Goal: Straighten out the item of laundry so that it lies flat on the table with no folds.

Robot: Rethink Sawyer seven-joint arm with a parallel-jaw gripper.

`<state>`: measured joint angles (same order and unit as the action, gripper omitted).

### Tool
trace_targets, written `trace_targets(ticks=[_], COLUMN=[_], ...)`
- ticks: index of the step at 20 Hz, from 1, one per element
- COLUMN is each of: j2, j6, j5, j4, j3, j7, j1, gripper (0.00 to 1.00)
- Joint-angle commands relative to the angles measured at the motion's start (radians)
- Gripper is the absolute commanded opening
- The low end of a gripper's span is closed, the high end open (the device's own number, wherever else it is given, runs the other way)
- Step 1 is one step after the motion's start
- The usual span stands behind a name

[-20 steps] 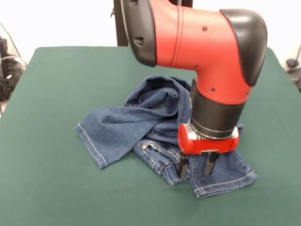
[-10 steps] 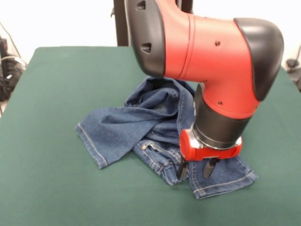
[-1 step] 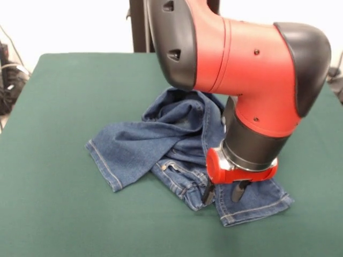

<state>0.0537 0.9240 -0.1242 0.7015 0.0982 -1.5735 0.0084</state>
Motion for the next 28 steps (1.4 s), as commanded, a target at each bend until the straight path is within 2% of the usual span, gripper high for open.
trace_targets(ticks=[1,8,12,28], j2=[0.061,0.086,0.123,0.072], j6=[0.02,0.013,-0.012,-0.1], j5=[-0.018,-0.024,-0.031,-0.088], j4=[0.137,0.169,0.229,0.232], j3=[-0.063,-0.07,-0.076,-0.07], j7=[0.014,0.031,0.05,0.054], j1=[0.007,0.001,-0.012,-0.035], gripper=[1.0,1.0,1.0,1.0])
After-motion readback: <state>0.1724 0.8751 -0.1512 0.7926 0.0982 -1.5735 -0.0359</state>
